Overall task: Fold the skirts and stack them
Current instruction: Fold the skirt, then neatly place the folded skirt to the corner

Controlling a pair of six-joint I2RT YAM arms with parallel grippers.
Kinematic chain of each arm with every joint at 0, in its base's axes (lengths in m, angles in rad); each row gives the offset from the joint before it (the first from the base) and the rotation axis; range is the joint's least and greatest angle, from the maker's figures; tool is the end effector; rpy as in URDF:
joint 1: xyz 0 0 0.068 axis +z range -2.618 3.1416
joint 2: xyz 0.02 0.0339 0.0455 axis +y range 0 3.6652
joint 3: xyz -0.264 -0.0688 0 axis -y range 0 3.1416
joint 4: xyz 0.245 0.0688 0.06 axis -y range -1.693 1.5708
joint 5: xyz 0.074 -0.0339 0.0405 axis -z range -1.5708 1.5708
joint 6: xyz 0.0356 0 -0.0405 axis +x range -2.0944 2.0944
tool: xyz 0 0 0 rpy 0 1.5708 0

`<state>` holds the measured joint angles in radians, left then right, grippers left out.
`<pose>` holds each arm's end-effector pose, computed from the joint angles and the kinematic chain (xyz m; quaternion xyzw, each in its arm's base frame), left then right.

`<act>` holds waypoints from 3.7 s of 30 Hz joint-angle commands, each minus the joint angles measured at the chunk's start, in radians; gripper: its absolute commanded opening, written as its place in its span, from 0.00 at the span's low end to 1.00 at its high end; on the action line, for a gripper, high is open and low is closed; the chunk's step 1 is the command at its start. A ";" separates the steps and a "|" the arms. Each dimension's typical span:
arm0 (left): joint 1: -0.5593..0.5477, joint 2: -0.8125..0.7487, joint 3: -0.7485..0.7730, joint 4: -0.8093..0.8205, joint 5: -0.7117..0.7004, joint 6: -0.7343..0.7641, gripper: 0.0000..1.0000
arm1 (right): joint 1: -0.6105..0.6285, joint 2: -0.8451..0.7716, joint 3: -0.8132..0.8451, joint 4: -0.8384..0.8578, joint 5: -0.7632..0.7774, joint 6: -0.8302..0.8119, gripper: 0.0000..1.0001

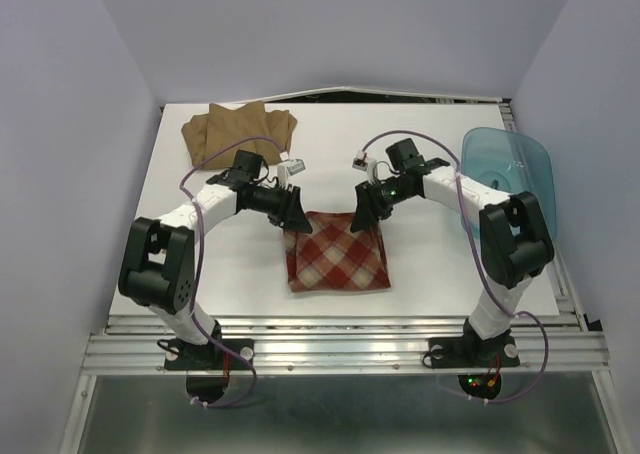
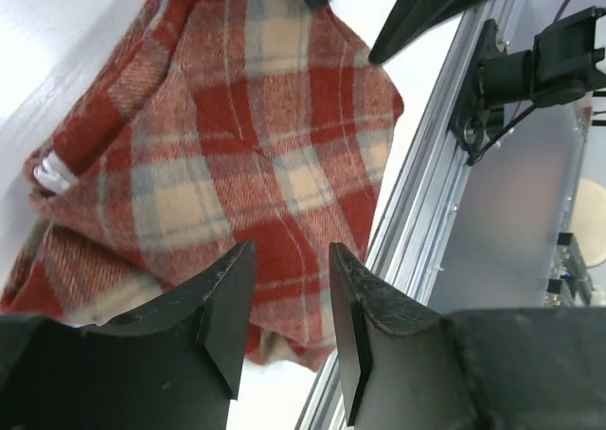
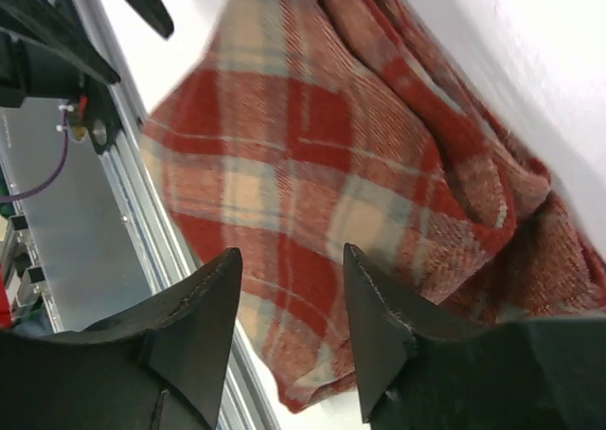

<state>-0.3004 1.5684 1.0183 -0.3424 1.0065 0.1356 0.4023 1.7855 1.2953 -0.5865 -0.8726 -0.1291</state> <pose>0.2948 -0.1228 0.2281 0.3353 0.7719 -0.4772 0.2530 0.3266 0.1686 0.2237 -0.3305 0.8208 0.4361 0.1638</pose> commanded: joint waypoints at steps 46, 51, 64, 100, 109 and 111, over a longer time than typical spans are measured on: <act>0.193 -0.249 -0.007 0.132 -0.732 -0.310 0.99 | 0.417 0.445 0.690 0.020 1.146 0.448 0.48; 0.193 -0.277 -0.093 0.201 -0.783 -0.381 0.99 | 0.417 0.502 0.722 0.016 1.123 0.457 0.48; 0.208 -0.320 -0.236 0.296 -0.697 -0.442 0.99 | 0.417 0.581 0.753 0.021 1.087 0.468 0.48; 0.124 0.047 -0.483 0.982 -0.168 -0.729 0.99 | 0.379 0.488 0.792 0.016 0.943 0.583 0.01; 0.104 0.127 -0.485 1.108 -0.154 -0.815 0.99 | 0.359 0.502 0.811 0.019 0.939 0.592 0.01; 0.101 0.148 -0.485 1.132 -0.154 -0.835 0.98 | 0.348 0.503 0.823 0.022 0.942 0.594 0.01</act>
<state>-0.1947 1.6901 0.5423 0.7036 0.8349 -0.6571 0.7673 2.3333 2.0472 -0.5980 0.0696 0.4465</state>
